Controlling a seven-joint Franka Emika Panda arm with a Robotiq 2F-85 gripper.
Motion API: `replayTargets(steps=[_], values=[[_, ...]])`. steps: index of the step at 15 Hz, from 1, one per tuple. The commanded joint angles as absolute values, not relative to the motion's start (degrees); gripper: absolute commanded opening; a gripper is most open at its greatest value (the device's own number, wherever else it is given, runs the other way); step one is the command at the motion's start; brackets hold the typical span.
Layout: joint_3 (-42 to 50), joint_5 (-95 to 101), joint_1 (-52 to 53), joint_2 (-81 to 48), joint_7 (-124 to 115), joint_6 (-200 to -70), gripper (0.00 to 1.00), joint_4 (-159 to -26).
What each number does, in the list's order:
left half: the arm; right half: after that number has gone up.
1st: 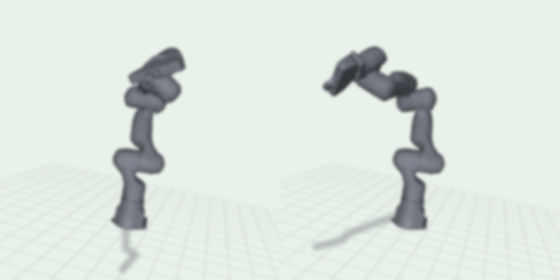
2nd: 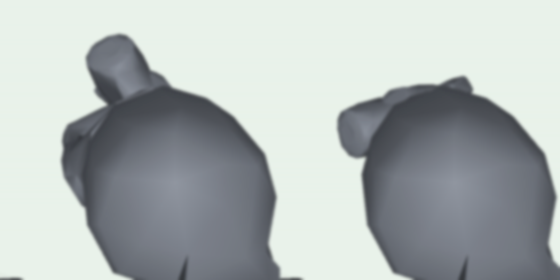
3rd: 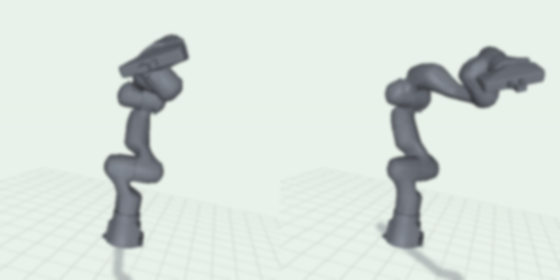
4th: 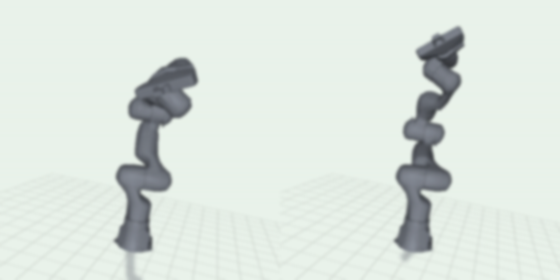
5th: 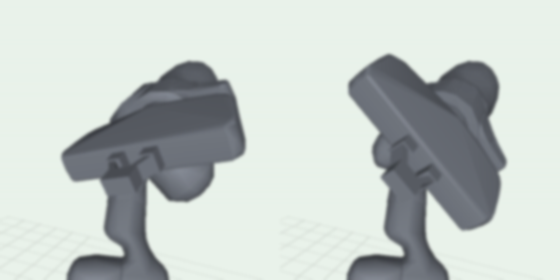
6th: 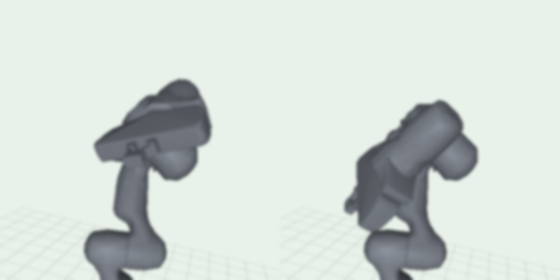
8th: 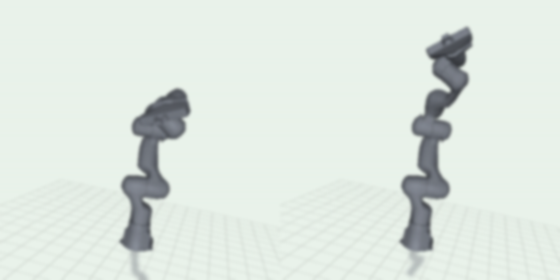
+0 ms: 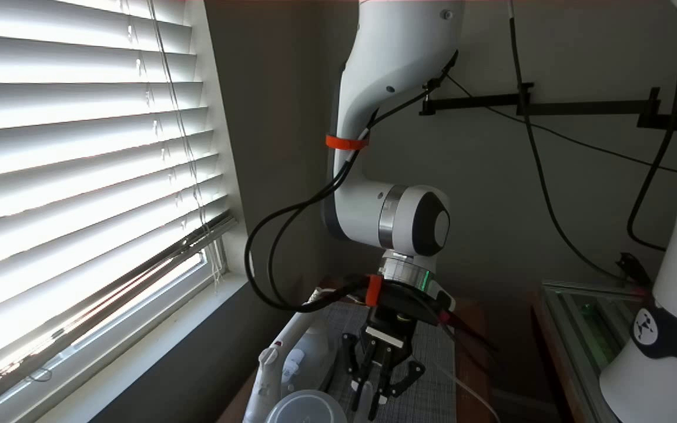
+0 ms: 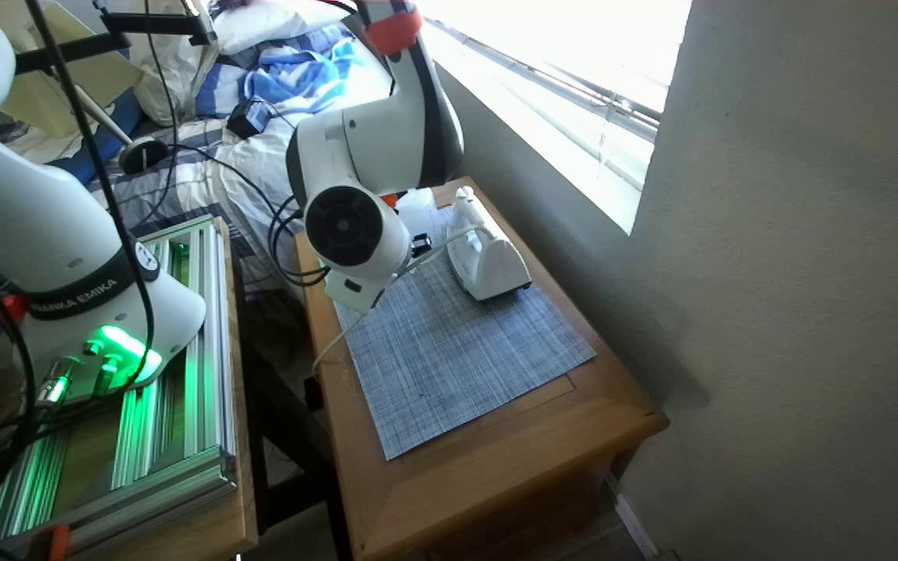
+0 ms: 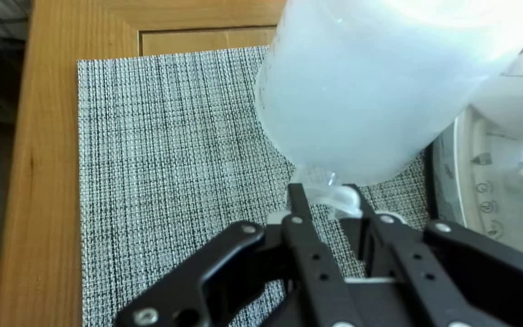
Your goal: Place the jug upright.
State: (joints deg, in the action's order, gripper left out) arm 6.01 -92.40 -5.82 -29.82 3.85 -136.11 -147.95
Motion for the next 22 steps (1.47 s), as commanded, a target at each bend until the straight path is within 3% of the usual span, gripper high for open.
replayTargets(steps=[1, 10, 15, 22], values=[[6.96, -93.41, -4.58, -29.74, 3.28, -136.24, 0.06, -147.49], [7.64, -82.53, 0.55, -16.88, -4.48, -149.41, 0.06, -153.97], [6.56, -67.88, 3.93, -11.28, -18.14, -158.79, 0.06, -157.43], [13.33, -40.37, 15.22, -12.42, -43.46, -166.11, 0.06, -157.37]])
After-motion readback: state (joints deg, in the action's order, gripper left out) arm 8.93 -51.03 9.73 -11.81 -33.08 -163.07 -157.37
